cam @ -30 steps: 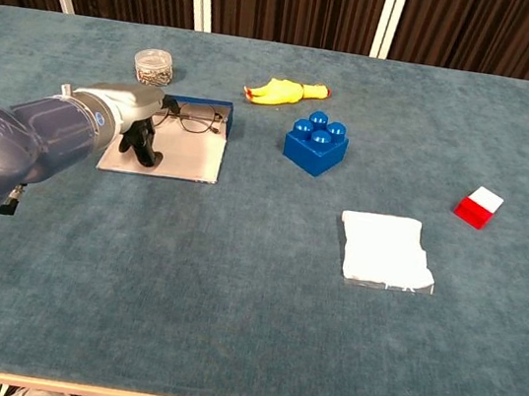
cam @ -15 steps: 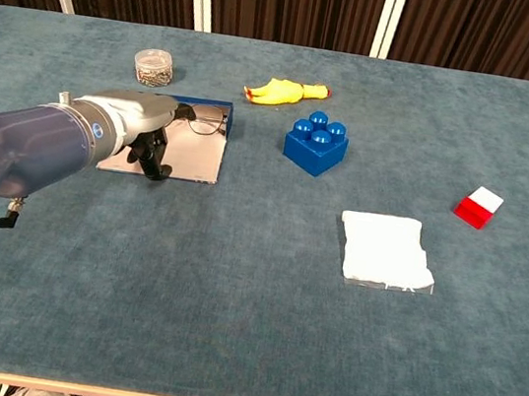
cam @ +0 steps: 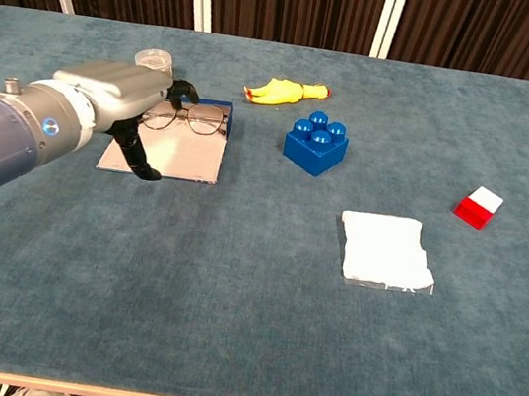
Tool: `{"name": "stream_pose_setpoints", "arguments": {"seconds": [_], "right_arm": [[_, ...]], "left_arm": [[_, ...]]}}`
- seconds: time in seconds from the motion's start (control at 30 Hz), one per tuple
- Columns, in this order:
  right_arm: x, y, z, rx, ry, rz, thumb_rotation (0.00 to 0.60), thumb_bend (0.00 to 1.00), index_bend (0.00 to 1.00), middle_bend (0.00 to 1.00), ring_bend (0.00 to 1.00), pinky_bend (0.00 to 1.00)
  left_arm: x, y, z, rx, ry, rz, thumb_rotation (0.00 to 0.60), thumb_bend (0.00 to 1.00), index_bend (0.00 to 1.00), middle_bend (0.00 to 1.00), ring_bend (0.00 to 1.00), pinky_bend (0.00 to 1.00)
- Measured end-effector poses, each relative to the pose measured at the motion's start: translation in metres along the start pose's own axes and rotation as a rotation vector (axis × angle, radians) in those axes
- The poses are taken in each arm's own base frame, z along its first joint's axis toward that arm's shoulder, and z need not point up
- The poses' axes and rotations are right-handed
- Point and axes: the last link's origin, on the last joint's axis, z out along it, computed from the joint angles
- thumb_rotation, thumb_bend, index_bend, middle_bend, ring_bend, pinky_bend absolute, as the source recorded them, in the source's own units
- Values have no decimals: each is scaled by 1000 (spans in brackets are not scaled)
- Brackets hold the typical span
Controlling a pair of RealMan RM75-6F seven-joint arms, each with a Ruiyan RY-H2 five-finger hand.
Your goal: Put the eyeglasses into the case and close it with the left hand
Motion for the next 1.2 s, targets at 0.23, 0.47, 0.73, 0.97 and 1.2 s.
{"name": "stream_pose_setpoints", "arguments": {"seconds": [0.23,0.47,0.73,0.97,1.2], "right_arm": [[0,0,0,-4,-5,9,600,48,0,0,22,187],[0,1,0,-6,-4,10,600,48,0,0,22,187],[0,1,0,-6,-6,9,600,48,0,0,22,187],[1,1,0,-5,-2,8,600,48,0,0,22,187],[0,1,0,-4,-2,6,600,48,0,0,22,187]], "left_arm": [[-3,-15,0,19,45,25,600,101,86,105,21,109],[-15,-24,5,41,54,53,600,102,84,101,21,109],[-26,-21,10,35,51,61,600,101,107,101,21,109],[-31,-17,16,41,44,73,600,102,109,100,21,109],[-35,-14,23,55,35,83,600,102,118,101,21,109]]}}
